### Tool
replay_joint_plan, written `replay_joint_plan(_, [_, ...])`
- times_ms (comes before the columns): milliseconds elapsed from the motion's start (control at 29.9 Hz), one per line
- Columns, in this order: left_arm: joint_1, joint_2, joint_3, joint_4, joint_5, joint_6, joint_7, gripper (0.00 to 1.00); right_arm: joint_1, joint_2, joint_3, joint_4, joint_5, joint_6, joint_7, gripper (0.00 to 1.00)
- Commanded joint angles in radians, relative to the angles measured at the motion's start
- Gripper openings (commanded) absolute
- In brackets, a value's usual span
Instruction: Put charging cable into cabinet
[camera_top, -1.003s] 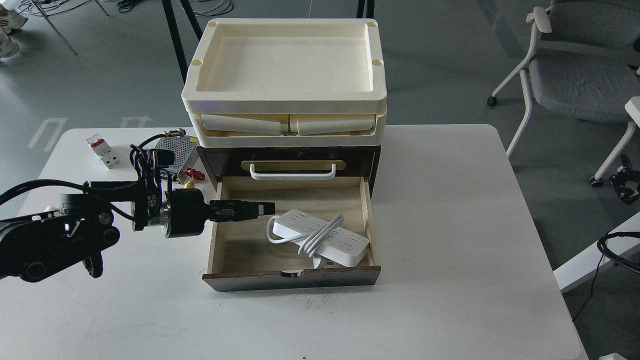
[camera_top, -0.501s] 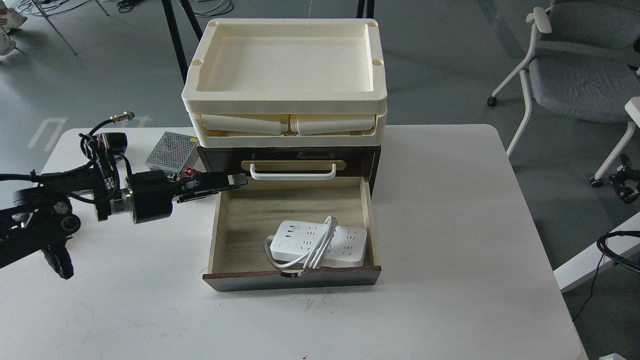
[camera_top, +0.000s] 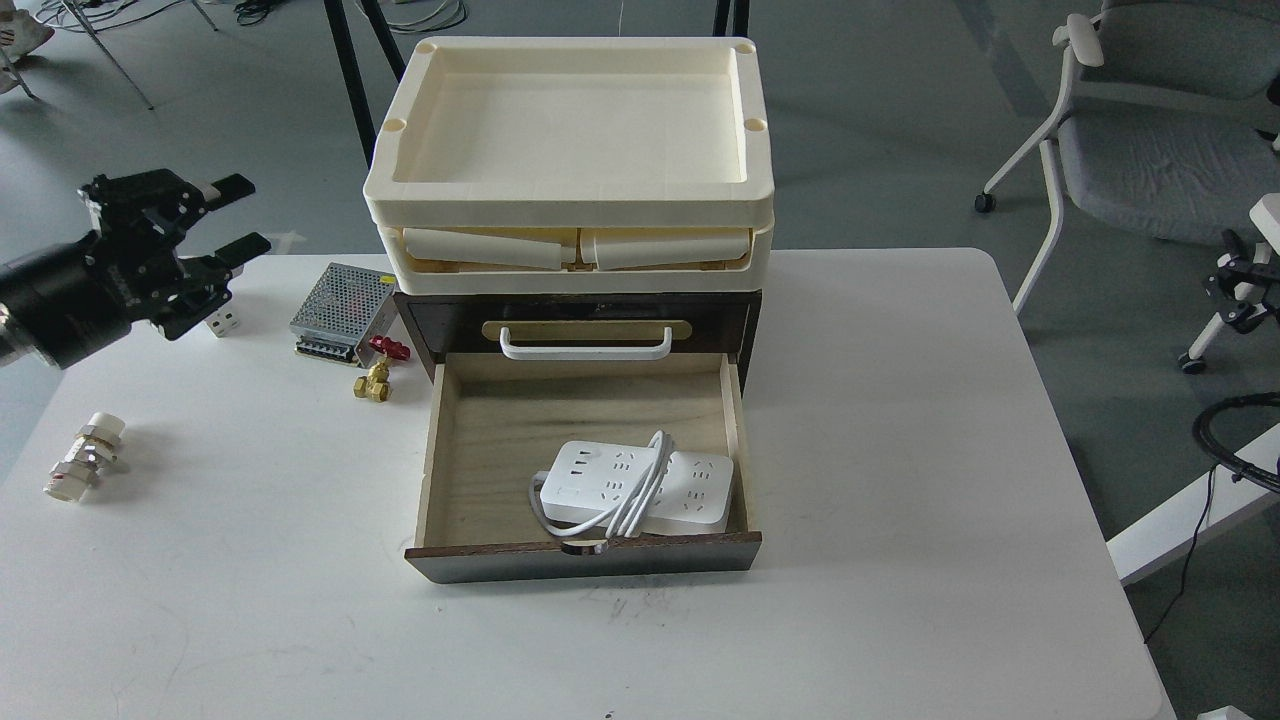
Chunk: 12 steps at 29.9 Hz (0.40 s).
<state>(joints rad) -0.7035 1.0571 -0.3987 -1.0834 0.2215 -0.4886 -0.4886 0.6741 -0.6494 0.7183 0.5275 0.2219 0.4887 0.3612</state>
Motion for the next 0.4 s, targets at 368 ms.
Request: replay_joint_plan(368, [-0.057,-0.393,-0.193,0.611,-0.067,0.000,0.000,0.97,0.108,0.033,0.101,0.154,-0.115,0.000,0.007,1.00])
